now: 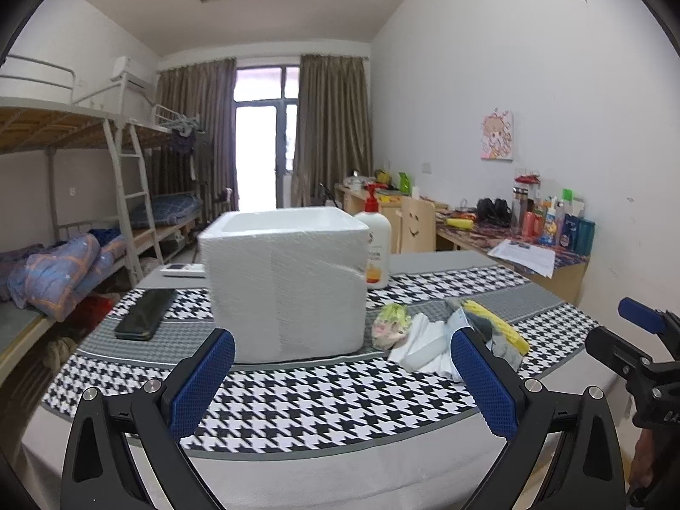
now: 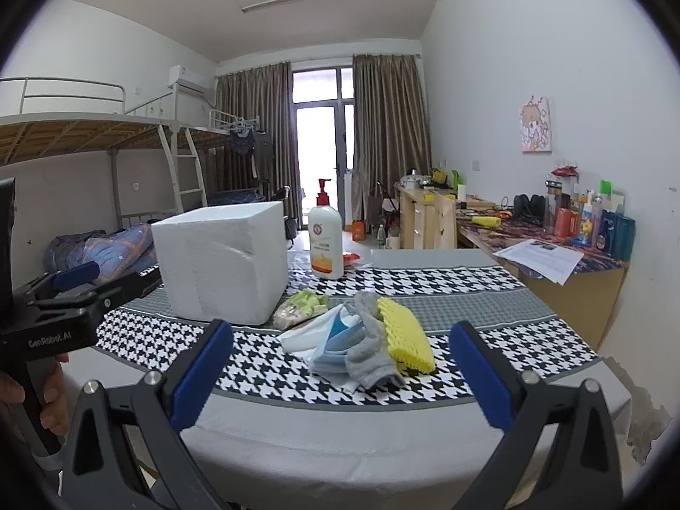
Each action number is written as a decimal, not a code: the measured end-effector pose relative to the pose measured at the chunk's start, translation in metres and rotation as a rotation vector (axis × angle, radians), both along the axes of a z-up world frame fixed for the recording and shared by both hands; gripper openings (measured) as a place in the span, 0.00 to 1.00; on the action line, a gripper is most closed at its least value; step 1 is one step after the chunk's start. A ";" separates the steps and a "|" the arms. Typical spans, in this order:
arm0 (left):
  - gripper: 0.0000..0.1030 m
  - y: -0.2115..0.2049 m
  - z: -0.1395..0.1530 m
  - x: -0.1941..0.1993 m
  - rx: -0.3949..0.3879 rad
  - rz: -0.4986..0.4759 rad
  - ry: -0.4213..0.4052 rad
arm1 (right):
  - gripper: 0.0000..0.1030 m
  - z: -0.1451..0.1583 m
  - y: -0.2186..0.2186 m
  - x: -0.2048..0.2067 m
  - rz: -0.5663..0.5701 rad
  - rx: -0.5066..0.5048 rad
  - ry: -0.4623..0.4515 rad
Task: Organize soft objects
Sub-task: 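Move both tools toward the pile of soft items beside the foam box, then lower the left tool onto the blue face mask while the right tool reaches the yellow foam net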
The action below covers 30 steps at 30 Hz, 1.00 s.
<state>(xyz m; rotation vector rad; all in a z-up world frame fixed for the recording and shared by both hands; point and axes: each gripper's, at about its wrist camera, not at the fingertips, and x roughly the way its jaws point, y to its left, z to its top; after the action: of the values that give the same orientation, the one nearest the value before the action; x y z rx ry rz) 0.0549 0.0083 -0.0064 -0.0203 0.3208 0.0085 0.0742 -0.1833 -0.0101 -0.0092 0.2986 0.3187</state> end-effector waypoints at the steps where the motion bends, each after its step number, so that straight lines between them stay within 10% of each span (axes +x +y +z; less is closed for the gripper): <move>1: 0.99 0.000 -0.001 0.003 0.000 -0.003 0.006 | 0.99 -0.001 -0.001 0.004 -0.005 0.000 0.009; 30: 0.97 -0.070 -0.048 0.123 -0.028 -0.276 0.324 | 0.99 -0.042 -0.041 0.091 -0.115 0.023 0.222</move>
<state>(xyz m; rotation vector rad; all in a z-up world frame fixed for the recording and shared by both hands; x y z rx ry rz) 0.1779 -0.0620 -0.0542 -0.0017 0.6456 -0.2683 0.1650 -0.2241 -0.0524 0.0666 0.5131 0.2084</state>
